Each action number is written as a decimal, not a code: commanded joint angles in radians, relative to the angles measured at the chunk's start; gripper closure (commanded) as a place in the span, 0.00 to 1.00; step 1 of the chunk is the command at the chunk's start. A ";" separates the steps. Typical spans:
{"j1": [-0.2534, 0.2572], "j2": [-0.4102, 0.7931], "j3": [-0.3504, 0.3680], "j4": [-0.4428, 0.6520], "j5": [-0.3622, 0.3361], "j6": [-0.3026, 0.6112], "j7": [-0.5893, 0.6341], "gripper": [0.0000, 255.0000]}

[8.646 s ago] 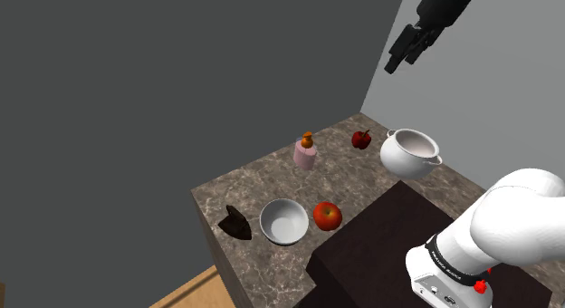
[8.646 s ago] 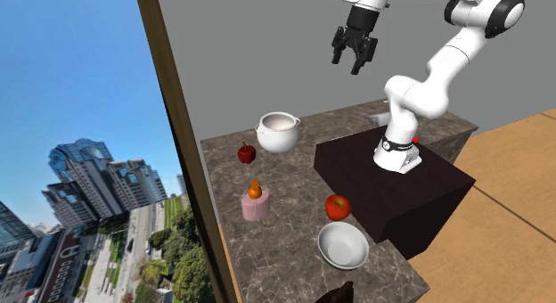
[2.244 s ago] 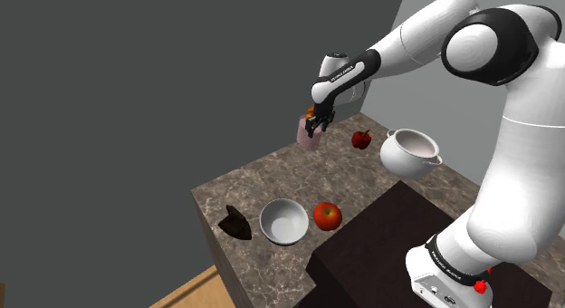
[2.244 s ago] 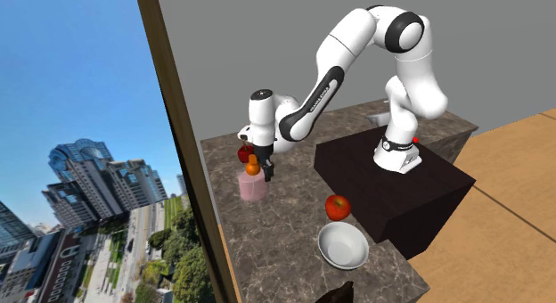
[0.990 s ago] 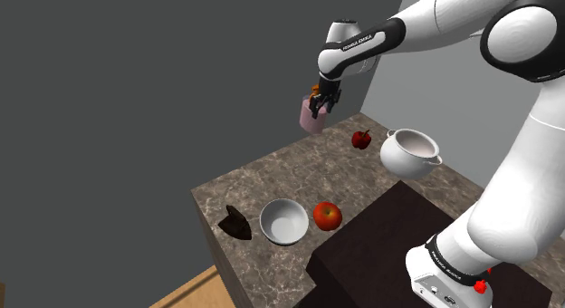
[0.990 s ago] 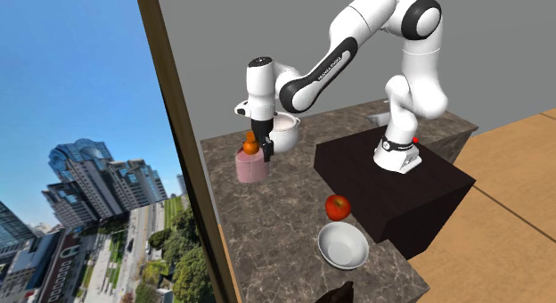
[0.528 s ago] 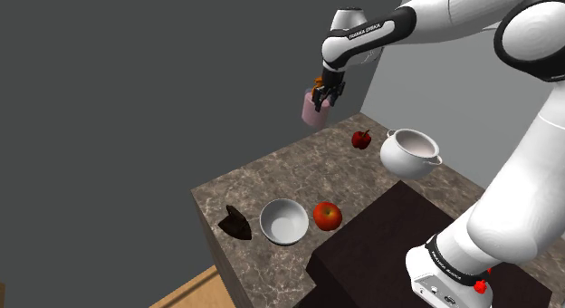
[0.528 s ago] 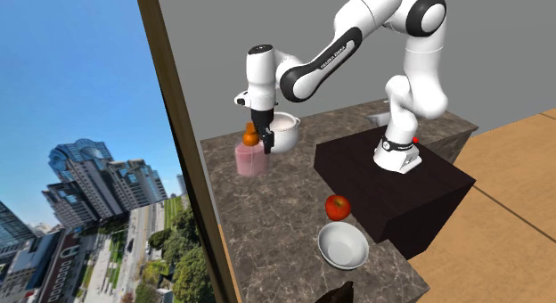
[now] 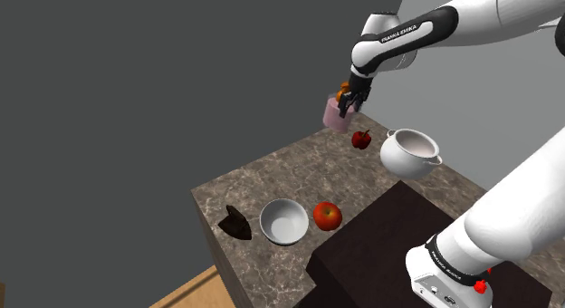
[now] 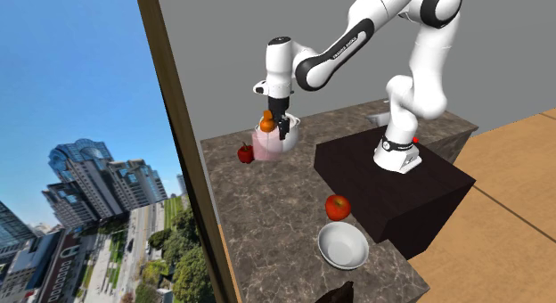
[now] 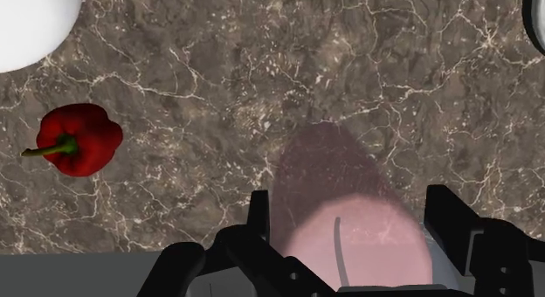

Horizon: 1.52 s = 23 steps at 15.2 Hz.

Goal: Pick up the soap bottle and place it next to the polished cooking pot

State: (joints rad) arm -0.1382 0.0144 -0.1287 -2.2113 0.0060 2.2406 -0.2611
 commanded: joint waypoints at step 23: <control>-0.313 -0.436 -0.330 -0.412 -0.224 -0.001 -0.470 1.00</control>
State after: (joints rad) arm -0.4320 -0.4087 -0.4387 -2.6155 -0.2030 2.2433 -0.7029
